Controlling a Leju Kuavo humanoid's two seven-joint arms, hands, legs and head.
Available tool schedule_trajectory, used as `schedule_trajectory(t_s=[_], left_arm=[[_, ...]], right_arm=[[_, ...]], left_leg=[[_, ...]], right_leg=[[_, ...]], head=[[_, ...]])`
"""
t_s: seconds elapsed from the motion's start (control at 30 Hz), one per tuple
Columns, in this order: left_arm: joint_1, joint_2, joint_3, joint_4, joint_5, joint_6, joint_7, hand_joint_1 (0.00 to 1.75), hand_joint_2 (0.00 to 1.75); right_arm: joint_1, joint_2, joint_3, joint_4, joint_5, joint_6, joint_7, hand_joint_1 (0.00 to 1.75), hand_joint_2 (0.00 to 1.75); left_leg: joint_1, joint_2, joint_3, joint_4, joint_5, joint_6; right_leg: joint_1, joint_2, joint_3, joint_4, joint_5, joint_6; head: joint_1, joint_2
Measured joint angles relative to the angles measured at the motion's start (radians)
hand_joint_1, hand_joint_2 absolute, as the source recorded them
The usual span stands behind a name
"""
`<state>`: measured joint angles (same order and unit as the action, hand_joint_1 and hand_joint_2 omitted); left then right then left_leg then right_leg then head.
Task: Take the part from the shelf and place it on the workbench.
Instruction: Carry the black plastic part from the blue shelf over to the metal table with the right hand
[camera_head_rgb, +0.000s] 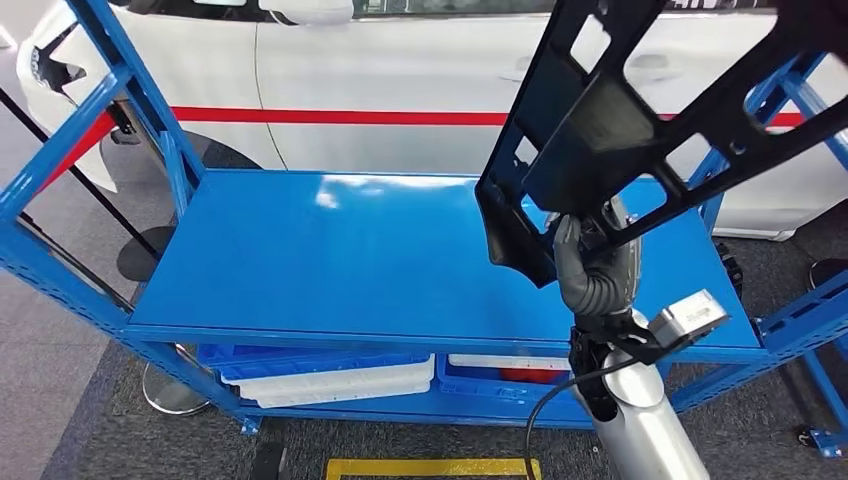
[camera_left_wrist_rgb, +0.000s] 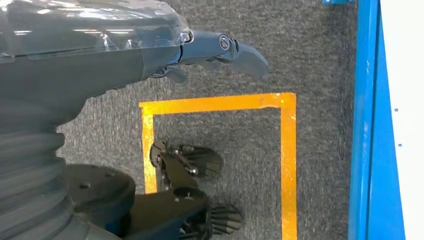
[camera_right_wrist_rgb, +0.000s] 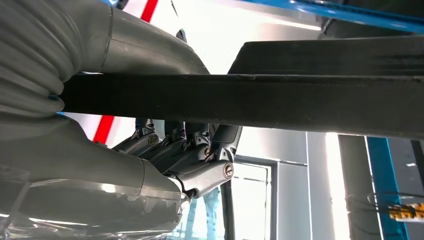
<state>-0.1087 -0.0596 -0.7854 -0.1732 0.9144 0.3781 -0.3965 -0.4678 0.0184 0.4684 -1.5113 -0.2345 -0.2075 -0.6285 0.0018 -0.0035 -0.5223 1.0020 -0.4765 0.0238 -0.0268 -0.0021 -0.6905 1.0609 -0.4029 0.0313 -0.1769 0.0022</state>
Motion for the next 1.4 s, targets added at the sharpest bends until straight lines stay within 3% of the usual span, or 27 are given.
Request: schedule_trajectory(t_s=[0.1, 0.13, 0.17, 0.23, 0.33, 0.4, 0.47, 0.53, 0.6, 0.63, 0.67, 0.73, 0.77, 0.8, 0.87, 0.9, 0.97, 1.0, 1.03, 1.1, 1.13, 1.17, 1.23, 1.27, 1.3, 1.37, 1.4], left_arm=[[0.002, 0.000, 0.000, 0.000, 0.001, 0.000, -0.003, 0.00, 1.75], [0.003, 0.000, 0.000, 0.000, 0.001, 0.000, -0.004, 0.00, 1.75], [0.005, 0.000, 0.000, 0.000, 0.001, 0.000, -0.004, 0.00, 1.75], [0.006, 0.001, 0.000, 0.000, 0.001, 0.000, -0.004, 0.00, 1.75], [0.006, 0.000, 0.000, 0.000, 0.001, 0.000, -0.005, 0.00, 1.75], [0.007, 0.000, 0.000, 0.000, 0.001, 0.000, -0.005, 0.00, 1.75], [0.010, 0.001, 0.000, 0.001, 0.001, 0.000, -0.006, 0.00, 1.75], [0.014, 0.002, 0.000, 0.001, 0.001, 0.000, -0.008, 0.00, 1.75], [0.017, 0.003, 0.000, 0.001, 0.002, -0.002, -0.010, 0.00, 1.75], [0.017, 0.003, 0.000, 0.001, 0.002, -0.004, -0.011, 0.00, 1.75], [0.017, 0.004, 0.000, 0.001, 0.002, -0.006, -0.012, 0.00, 1.75], [0.018, 0.006, 0.000, 0.001, 0.002, -0.010, -0.013, 0.00, 1.75], [0.018, 0.006, 0.000, 0.001, 0.002, -0.011, -0.014, 0.00, 1.75], [0.017, 0.007, 0.000, 0.001, 0.003, -0.011, -0.016, 0.00, 1.75], [0.017, 0.008, 0.000, 0.001, 0.003, -0.012, -0.020, 0.00, 1.75], [0.018, 0.008, 0.000, 0.001, 0.003, -0.013, -0.021, 0.00, 1.75], [0.021, 0.008, 0.000, 0.001, 0.002, -0.014, -0.023, 0.00, 1.75], [0.021, 0.009, 0.000, 0.001, 0.002, -0.015, -0.023, 0.00, 1.75], [0.022, 0.009, 0.000, 0.001, 0.002, -0.016, -0.023, 0.00, 1.75], [0.021, 0.009, 0.000, 0.001, 0.001, -0.018, -0.022, 0.00, 1.75], [0.021, 0.009, 0.000, 0.001, 0.001, -0.019, -0.022, 0.00, 1.75], [0.021, 0.008, -0.001, 0.001, 0.000, -0.020, -0.020, 0.00, 1.75], [0.021, 0.009, -0.003, 0.001, 0.000, -0.023, -0.014, 0.00, 1.75], [0.021, 0.009, -0.005, 0.001, 0.000, -0.024, -0.011, 0.00, 1.75], [0.021, 0.008, -0.007, 0.001, 0.000, -0.024, -0.010, 0.00, 1.75], [0.019, 0.007, -0.012, 0.001, 0.001, -0.025, -0.009, 0.00, 1.75], [0.019, 0.007, -0.014, 0.001, 0.002, -0.025, -0.010, 0.00, 1.75]], right_arm=[[0.023, 0.000, -0.004, 0.007, 0.000, 0.001, -0.003, 1.75, 1.75], [0.031, -0.001, -0.004, 0.011, 0.000, 0.001, -0.003, 1.75, 1.75], [0.038, -0.001, -0.004, 0.014, 0.000, 0.000, -0.003, 1.75, 1.75], [0.045, -0.001, -0.004, 0.019, 0.000, 0.001, -0.003, 1.75, 1.75], [0.045, -0.001, -0.004, 0.019, 0.000, 0.001, -0.003, 1.75, 1.75], [0.045, -0.001, -0.004, 0.019, 0.001, 0.001, -0.003, 1.75, 1.75], [0.048, -0.001, -0.005, 0.021, 0.000, 0.000, -0.005, 1.75, 1.75], [0.057, 0.000, -0.005, 0.024, -0.001, -0.001, -0.011, 1.75, 1.75], [0.072, 0.000, -0.005, 0.025, -0.001, 0.000, -0.018, 1.75, 1.75], [0.080, 0.000, -0.005, 0.025, 0.000, 0.002, -0.020, 1.75, 1.75], [0.089, 0.000, -0.005, 0.025, 0.001, 0.003, -0.021, 1.75, 1.75], [0.101, 0.000, -0.005, 0.025, 0.004, 0.009, -0.022, 1.75, 1.75], [0.104, 0.000, -0.005, 0.025, 0.005, 0.012, -0.022, 1.75, 1.75], [0.105, 0.000, -0.005, 0.025, 0.006, 0.015, -0.022, 1.75, 1.75], [0.107, 0.000, -0.006, 0.023, 0.009, 0.021, -0.023, 1.75, 1.75], [0.108, 0.000, -0.007, 0.022, 0.010, 0.023, -0.023, 1.75, 1.75], [0.109, 0.000, -0.008, 0.020, 0.012, 0.025, -0.024, 1.75, 1.75], [0.110, 0.000, -0.010, 0.019, 0.013, 0.026, -0.024, 1.75, 1.75], [0.111, 0.000, -0.012, 0.017, 0.014, 0.027, -0.024, 1.75, 1.75], [0.116, 0.000, -0.017, 0.015, 0.017, 0.027, -0.024, 1.75, 1.75], [0.119, 0.000, -0.020, 0.014, 0.017, 0.027, -0.024, 1.75, 1.75], [0.123, 0.000, -0.022, 0.013, 0.019, 0.025, -0.024, 1.75, 1.75], [0.132, 0.000, -0.026, 0.010, 0.032, 0.017, -0.025, 1.75, 1.75], [0.135, 0.000, -0.028, 0.008, 0.044, 0.009, -0.025, 1.75, 1.75], [0.136, 0.000, -0.030, 0.006, 0.067, -0.010, -0.026, 1.75, 1.75], [0.135, 0.000, -0.032, 0.007, 0.160, -0.093, -0.026, 1.75, 1.75], [0.133, 0.000, -0.032, 0.015, 0.229, -0.153, -0.022, 1.75, 1.75]], left_leg=[[-0.006, 0.004, -0.038, -0.003, 0.035, 0.018], [-0.009, 0.004, -0.053, -0.001, 0.045, 0.019], [-0.011, 0.003, -0.070, 0.002, 0.055, 0.019], [-0.015, 0.003, -0.101, 0.012, 0.071, 0.018], [-0.020, 0.003, -0.133, 0.026, 0.091, 0.011], [-0.018, 0.003, -0.139, 0.025, 0.107, -0.001], [-0.015, 0.001, -0.144, 0.027, 0.110, -0.013], [-0.011, -0.001, -0.162, 0.076, 0.048, -0.027], [0.000, -0.001, -0.189, 0.191, -0.052, -0.042], [0.006, -0.001, -0.199, 0.251, -0.083, -0.048], [0.011, -0.001, -0.198, 0.291, -0.090, -0.055], [0.020, 0.000, -0.151, 0.279, -0.047, -0.067], [0.024, 0.000, -0.102, 0.223, -0.024, -0.071], [0.025, -0.001, -0.043, 0.147, -0.022, -0.074], [0.022, -0.004, 0.039, 0.026, -0.044, -0.061], [0.017, -0.006, 0.050, 0.001, -0.055, -0.050], [0.014, -0.005, 0.036, -0.003, -0.039, -0.028], [0.014, -0.003, 0.027, -0.004, -0.027, -0.018], [0.014, 0.000, 0.015, -0.006, -0.012, -0.008], [0.012, 0.002, -0.015, -0.006, 0.016, 0.005], [0.009, 0.003, -0.032, -0.005, 0.029, 0.007], [0.006, 0.003, -0.050, -0.004, 0.042, 0.008], [-0.001, 0.003, -0.087, 0.001, 0.066, 0.008], [-0.003, 0.003, -0.104, 0.006, 0.077, 0.006], [-0.005, 0.002, -0.119, 0.011, 0.087, 0.004], [-0.008, 0.002, -0.136, 0.019, 0.103, -0.004], [-0.008, 0.002, -0.140, 0.018, 0.111, -0.010]], right_leg=[[0.003, 0.001, -0.045, 0.164, -0.139, 0.000], [0.004, 0.001, -0.053, 0.218, -0.162, -0.001], [0.005, 0.001, -0.048, 0.247, -0.162, -0.003], [0.008, 0.001, 0.012, 0.201, -0.119, -0.012], [0.019, 0.000, 0.141, 0.018, -0.108, -0.029], [0.025, -0.001, 0.163, -0.029, -0.113, -0.034], [0.021, -0.005, 0.155, -0.040, -0.092, -0.044], [0.013, -0.010, 0.138, -0.050, -0.065, -0.056], [0.013, -0.012, 0.109, -0.050, -0.041, -0.061], [0.012, -0.012, 0.092, -0.050, -0.028, -0.059], [0.011, -0.013, 0.075, -0.049, -0.015, -0.056], [0.005, -0.014, 0.040, -0.045, 0.009, -0.047], [0.001, -0.014, 0.024, -0.042, 0.020, -0.041], [-0.001, -0.013, 0.010, -0.038, 0.031, -0.034], [-0.003, -0.013, -0.003, -0.036, 0.051, -0.018], [-0.004, -0.013, -0.003, -0.039, 0.062, -0.010], [-0.006, -0.011, -0.004, -0.046, 0.077, 0.005], [-0.007, -0.009, -0.011, -0.038, 0.061, 0.010], [-0.008, -0.007, -0.022, -0.011, 0.024, 0.013], [-0.006, -0.004, -0.054, 0.103, -0.088, 0.014], [-0.005, -0.003, -0.066, 0.171, -0.128, 0.014], [-0.003, -0.002, -0.069, 0.225, -0.144, 0.014], [0.000, -0.001, -0.034, 0.247, -0.112, 0.009], [0.002, -0.001, 0.011, 0.205, -0.089, 0.003], [0.006, -0.001, 0.069, 0.138, -0.086, -0.006], [0.015, 0.001, 0.165, 0.006, -0.111, -0.020], [0.020, 0.001, 0.185, -0.029, -0.125, -0.027]], head=[[0.000, 0.000], [0.000, 0.000], [0.000, 0.000], [0.000, 0.000], [0.000, 0.000], [0.000, 0.000], [0.000, 0.000], [0.000, 0.000], [0.000, 0.000], [0.000, 0.000], [0.000, 0.000], [0.000, 0.000], [0.000, 0.000], [-0.001, 0.000], [0.000, 0.000], [0.000, 0.000], [0.000, 0.000], [0.000, 0.000], [0.000, 0.000], [0.000, 0.000], [0.000, 0.000], [0.000, 0.000], [0.000, 0.000], [0.000, 0.000], [0.000, 0.000], [0.000, 0.000], [-0.001, 0.000]])
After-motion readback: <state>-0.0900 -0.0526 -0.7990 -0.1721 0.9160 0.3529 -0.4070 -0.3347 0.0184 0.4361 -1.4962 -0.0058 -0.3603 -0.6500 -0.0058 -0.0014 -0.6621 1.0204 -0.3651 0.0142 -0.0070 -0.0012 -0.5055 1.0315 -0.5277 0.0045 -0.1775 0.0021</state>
